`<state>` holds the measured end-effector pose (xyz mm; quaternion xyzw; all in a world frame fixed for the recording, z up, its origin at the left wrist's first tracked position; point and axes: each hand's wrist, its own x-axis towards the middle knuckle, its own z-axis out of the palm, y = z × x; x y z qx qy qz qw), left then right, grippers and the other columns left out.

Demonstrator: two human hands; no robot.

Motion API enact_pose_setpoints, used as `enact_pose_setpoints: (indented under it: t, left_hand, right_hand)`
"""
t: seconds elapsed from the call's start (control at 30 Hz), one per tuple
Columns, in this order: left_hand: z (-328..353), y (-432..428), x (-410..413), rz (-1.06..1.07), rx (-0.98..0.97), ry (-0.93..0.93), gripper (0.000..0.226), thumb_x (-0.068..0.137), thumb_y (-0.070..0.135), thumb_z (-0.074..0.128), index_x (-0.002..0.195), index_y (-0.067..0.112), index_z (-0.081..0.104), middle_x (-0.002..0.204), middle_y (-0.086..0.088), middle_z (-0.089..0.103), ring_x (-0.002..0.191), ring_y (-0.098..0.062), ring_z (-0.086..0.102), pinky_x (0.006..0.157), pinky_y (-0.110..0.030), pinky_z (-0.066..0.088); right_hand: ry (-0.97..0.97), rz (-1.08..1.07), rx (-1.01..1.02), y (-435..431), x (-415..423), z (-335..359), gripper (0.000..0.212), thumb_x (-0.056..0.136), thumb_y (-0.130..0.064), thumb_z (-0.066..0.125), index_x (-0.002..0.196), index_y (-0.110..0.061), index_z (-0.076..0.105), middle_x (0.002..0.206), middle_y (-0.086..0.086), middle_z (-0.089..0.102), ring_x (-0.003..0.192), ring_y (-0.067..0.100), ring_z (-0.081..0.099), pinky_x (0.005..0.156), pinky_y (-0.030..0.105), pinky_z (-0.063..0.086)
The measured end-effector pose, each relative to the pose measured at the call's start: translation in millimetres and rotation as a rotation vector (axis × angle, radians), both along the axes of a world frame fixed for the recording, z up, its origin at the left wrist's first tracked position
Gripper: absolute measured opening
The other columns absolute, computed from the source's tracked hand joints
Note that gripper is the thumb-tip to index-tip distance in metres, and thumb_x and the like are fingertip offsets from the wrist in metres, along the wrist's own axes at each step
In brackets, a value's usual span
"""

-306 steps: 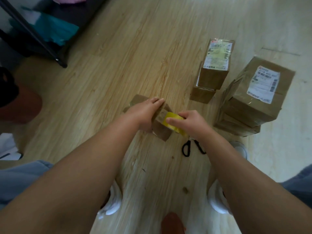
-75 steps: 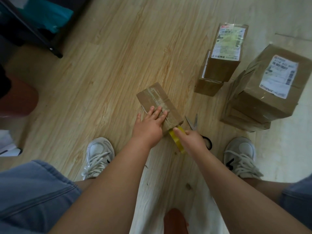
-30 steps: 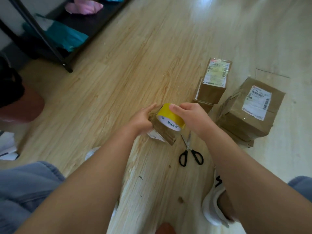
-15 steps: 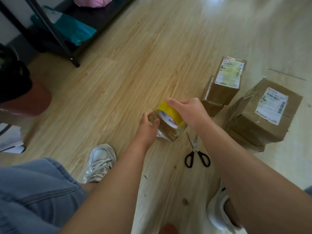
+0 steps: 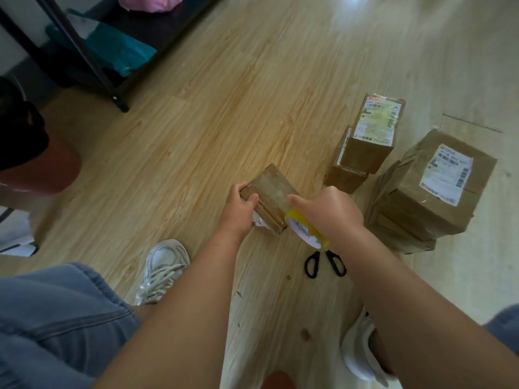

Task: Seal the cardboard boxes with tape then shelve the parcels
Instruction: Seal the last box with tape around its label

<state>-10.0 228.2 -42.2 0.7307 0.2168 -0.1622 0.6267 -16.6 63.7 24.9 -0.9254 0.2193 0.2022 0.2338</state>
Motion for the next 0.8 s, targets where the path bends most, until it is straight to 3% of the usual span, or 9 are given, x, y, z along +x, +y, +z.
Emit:
enact_pose_setpoints:
  t: [0.1,0.17,0.3,0.43,0.53,0.7,0.8]
  left_hand:
    - [-1.5,3.7,4.7,0.025,-0.019,0.006,0.034,0.103,0.020,0.049,0.136,0.022,0.042,0.106,0.002,0.058,0.083,-0.007,0.059,0.073,-0.036,0.055]
    - [-4.1,4.2,6.6,0.024,-0.026,0.004,0.033,0.103,0.020,0.049,0.135,0.022,0.042,0.100,0.005,0.057,0.084,-0.009,0.060,0.076,-0.037,0.055]
    - [-4.5,4.0,7.8,0.015,-0.029,0.004,0.030,0.102,0.021,0.050,0.131,0.025,0.043,0.104,0.004,0.058,0.090,-0.011,0.061,0.080,-0.040,0.056]
    - [-5.2,11.0,12.8,0.001,-0.026,0.019,0.023,0.102,0.021,0.051,0.122,0.027,0.042,0.114,0.000,0.054,0.106,-0.021,0.059,0.086,-0.044,0.057]
    - [-7.7,12.7,18.8,0.006,-0.051,0.038,0.025,0.102,0.021,0.051,0.126,0.026,0.044,0.121,-0.003,0.054,0.113,-0.024,0.058,0.088,-0.046,0.056]
    - [-10.0,17.8,26.1,0.045,-0.050,0.067,0.034,0.103,0.020,0.048,0.137,0.019,0.041,0.115,0.000,0.055,0.111,-0.025,0.058,0.091,-0.045,0.054]
    - [-15.9,20.7,31.1,0.049,-0.023,0.064,0.038,0.104,0.025,0.047,0.140,0.018,0.041,0.128,-0.005,0.054,0.112,-0.025,0.058,0.092,-0.042,0.052]
  right_hand:
    - [-0.029,-0.050,0.215,-9.7,-6.3,-1.0,0.064,0.086,-0.066,0.061,0.052,-0.018,0.033,0.040,-0.008,0.026,0.039,0.011,0.023,0.048,0.028,0.022]
    - [-0.047,-0.035,0.260,-14.7,-8.9,-2.9,0.060,0.089,-0.061,0.059,0.054,-0.014,0.045,0.039,-0.007,0.027,0.041,0.012,0.025,0.049,0.028,0.022]
    - [-0.059,0.017,0.114,-14.0,-10.0,-13.6,0.052,0.091,-0.047,0.058,0.054,-0.014,0.043,0.033,-0.009,0.032,0.040,0.014,0.030,0.046,0.024,0.023]
    - [-0.008,0.028,-0.044,-7.7,-11.6,-31.2,0.057,0.091,-0.058,0.055,0.056,-0.014,0.046,0.050,-0.002,0.044,0.045,0.016,0.040,0.046,0.024,0.027]
    - [0.026,-0.009,-0.056,-2.7,-10.3,-45.7,0.058,0.091,-0.064,0.052,0.062,-0.015,0.049,0.054,-0.002,0.046,0.046,0.016,0.041,0.045,0.024,0.026]
    - [0.054,-0.031,-0.026,4.0,-3.5,-61.7,0.065,0.087,-0.074,0.046,0.087,-0.011,0.062,0.067,0.001,0.055,0.057,0.018,0.051,0.047,0.026,0.030]
    - [0.053,-0.040,0.008,7.8,1.6,-66.1,0.065,0.088,-0.074,0.045,0.084,-0.011,0.061,0.064,0.001,0.054,0.055,0.017,0.051,0.046,0.025,0.029]
